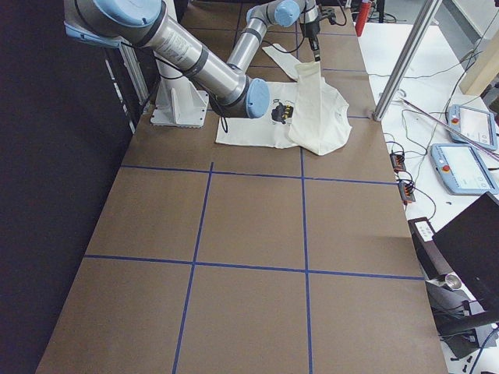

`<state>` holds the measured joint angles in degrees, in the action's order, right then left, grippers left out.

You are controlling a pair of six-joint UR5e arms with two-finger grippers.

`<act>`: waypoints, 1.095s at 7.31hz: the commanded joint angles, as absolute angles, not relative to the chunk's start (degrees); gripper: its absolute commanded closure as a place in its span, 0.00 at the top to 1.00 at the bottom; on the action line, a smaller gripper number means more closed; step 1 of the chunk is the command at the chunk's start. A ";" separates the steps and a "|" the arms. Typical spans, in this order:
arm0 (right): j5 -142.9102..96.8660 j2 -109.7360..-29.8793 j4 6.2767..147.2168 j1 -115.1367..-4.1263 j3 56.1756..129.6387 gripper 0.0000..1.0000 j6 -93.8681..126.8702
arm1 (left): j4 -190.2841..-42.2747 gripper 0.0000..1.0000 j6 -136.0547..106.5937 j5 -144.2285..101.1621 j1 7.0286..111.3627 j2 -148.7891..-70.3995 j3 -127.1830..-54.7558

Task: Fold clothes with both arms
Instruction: 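Carry the sleeve with the right gripper across the shirt body and release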

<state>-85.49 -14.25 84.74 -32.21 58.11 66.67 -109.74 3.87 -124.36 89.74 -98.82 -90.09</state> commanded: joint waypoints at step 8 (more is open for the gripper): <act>-109.27 -14.36 92.87 -46.10 59.17 1.00 61.06 | -131.35 1.00 -5.18 -132.05 83.46 -96.52 -91.41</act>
<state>-101.84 -9.51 87.94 -40.83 52.41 68.02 -125.80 -3.30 -127.62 87.49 -98.15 -91.20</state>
